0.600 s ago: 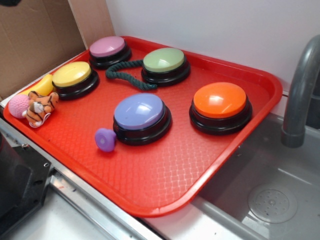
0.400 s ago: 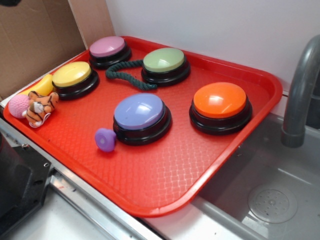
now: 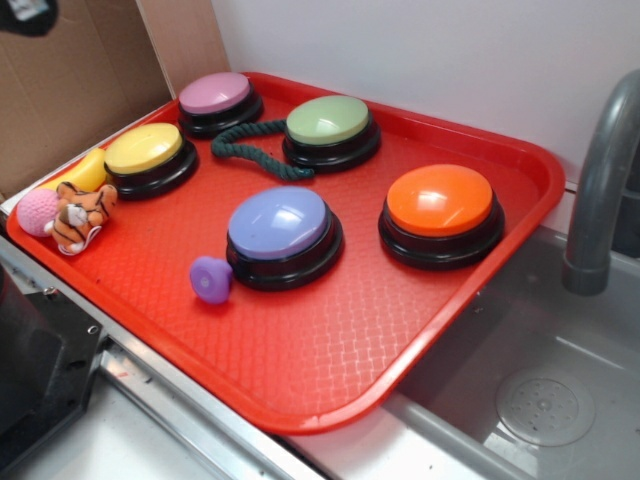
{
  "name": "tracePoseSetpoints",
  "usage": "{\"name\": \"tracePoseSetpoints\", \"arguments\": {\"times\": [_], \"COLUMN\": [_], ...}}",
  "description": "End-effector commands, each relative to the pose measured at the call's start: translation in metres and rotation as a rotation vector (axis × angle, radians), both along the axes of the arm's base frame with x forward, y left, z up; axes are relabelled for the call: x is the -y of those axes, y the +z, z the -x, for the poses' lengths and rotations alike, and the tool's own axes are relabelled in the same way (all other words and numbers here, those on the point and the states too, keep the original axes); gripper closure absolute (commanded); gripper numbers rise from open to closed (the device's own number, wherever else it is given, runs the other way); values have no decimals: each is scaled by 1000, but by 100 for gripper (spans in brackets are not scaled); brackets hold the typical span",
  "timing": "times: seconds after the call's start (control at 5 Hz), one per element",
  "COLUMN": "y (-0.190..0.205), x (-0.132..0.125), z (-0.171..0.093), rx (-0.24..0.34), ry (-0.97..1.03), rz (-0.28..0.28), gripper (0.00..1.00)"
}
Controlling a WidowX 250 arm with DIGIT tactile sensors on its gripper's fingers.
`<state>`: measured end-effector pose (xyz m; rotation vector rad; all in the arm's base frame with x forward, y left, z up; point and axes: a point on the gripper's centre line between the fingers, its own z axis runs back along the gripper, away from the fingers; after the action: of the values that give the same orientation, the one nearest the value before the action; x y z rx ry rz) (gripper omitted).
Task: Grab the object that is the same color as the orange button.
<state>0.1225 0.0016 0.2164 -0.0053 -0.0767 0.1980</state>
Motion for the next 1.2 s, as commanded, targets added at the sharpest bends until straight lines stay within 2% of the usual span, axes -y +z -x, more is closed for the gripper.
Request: {"name": "tracePoseSetpoints", "arguments": {"times": [0.0, 0.2, 0.4, 0.8, 1.0], "y": [-40, -69, -93, -134, -152], "x": [-38, -56, -72, -92, -102], "z": [-6, -7, 0, -3, -7], "rx": [57, 52, 90, 96, 81], "ry": [312, 470, 654, 793, 815], "rz": [-10, -29, -81, -134, -131], "gripper": [0, 0, 0, 0, 0]}}
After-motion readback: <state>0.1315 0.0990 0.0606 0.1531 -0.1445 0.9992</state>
